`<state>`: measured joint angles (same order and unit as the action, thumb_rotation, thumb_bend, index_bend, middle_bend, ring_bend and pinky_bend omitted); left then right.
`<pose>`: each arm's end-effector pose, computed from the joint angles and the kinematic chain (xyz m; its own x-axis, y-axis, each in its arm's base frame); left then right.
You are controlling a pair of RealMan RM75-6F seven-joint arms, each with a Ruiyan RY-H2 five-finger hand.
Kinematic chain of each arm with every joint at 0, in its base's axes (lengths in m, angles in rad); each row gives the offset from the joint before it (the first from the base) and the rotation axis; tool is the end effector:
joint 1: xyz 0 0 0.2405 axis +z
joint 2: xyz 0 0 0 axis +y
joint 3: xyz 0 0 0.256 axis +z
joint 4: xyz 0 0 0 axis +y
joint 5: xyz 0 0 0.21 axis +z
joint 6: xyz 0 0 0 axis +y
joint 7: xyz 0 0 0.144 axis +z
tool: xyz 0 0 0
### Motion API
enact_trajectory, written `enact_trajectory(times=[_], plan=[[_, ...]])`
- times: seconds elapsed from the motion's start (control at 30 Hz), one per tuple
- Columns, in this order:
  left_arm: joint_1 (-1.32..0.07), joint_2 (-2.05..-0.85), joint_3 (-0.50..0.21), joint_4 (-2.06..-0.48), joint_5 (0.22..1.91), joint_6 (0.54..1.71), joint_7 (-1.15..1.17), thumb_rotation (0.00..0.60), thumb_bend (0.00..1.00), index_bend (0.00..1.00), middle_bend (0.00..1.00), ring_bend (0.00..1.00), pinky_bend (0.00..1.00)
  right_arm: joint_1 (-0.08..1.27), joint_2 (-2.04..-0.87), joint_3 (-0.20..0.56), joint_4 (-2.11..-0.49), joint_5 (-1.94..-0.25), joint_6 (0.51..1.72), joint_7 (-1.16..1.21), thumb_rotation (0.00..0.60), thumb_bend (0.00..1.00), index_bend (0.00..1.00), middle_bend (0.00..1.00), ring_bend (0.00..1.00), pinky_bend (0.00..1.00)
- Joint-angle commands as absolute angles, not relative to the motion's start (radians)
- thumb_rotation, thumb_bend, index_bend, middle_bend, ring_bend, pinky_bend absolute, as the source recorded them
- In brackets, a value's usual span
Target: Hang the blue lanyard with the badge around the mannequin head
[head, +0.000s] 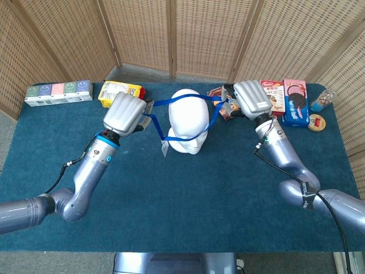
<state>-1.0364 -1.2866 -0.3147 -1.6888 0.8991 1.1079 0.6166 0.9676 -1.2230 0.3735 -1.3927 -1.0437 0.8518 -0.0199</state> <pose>-0.0245 0.4010 0.0983 0.5259 -0.1410 0.8388 0.7362 -0.4184 -0.5319 -0.0805 -0.4574 0.1424 0.2952 -0.0099 0.9554 -0.8876 -0.3730 0.2704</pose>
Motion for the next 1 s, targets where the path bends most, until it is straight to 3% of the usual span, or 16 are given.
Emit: enact_trajectory(times=[0.03,0.67,1.0], plan=[[-1.035,-1.286,-0.313,-1.687,0.898,1.109,0.617,0.554,0.42,0.62,1.0,1.0,1.0,0.973,-1.227,0.375,-1.388,-1.04,0.849,-0.026,0.6,0.49,0.8,1.0,1.0,1.0],[-1.041,-1.3,-0.311,-1.677,0.884,1.108,0.631,0.554,0.41,0.62,1.0,1.0,1.0,0.998,-1.237,0.376,-1.361,-0.995,0.816,-0.07,0.6,0.48,0.76,1.0,1.0,1.0],[-1.052,-1.296,-0.307,-1.686,0.852,1.095,0.659,0.524,0.36,0.62,1.0,1.0,1.0,1.009,-1.234,0.368,-1.347,-0.976,0.789,-0.091,0.6,0.48,0.7,1.0,1.0,1.0]])
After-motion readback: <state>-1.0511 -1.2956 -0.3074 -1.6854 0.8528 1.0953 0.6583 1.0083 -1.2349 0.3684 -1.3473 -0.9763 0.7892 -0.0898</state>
